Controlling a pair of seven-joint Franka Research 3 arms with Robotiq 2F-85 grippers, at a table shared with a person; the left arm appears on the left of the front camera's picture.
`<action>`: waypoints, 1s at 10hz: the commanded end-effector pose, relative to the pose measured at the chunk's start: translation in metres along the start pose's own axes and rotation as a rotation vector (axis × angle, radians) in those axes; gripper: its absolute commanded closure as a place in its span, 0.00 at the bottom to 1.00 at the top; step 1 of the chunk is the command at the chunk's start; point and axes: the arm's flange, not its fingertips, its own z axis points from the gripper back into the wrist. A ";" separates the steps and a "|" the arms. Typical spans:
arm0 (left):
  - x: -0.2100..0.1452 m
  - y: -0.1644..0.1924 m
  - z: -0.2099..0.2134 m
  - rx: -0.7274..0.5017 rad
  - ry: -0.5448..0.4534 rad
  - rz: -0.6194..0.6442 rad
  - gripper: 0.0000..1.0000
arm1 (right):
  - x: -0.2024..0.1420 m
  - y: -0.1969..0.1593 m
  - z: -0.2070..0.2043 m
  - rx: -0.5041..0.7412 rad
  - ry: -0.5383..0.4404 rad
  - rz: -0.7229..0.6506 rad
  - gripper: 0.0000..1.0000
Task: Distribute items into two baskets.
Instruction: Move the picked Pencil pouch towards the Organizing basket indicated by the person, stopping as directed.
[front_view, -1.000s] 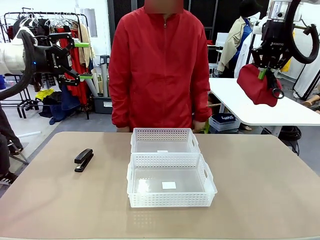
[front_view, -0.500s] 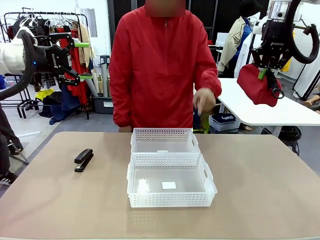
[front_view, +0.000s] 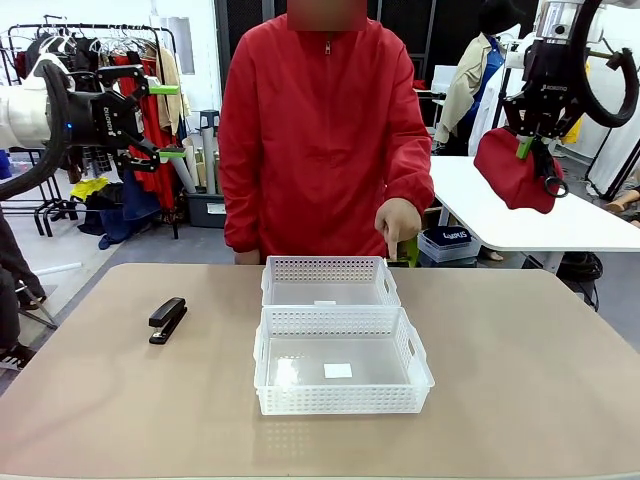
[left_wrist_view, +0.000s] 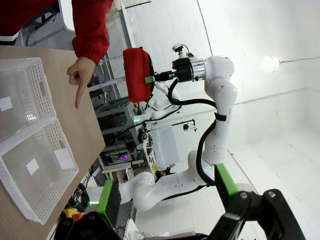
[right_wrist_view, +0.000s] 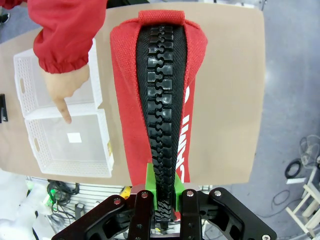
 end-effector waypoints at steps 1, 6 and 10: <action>0.000 -0.001 0.000 0.000 0.000 -0.003 0.00 | -0.002 0.000 0.001 0.000 0.002 0.010 1.00; 0.000 -0.001 0.000 0.000 0.000 -0.003 0.00 | -0.002 0.000 0.001 0.000 0.002 0.010 1.00; 0.000 -0.001 0.000 0.000 0.000 -0.003 0.00 | 0.000 0.000 0.000 0.000 0.000 0.000 1.00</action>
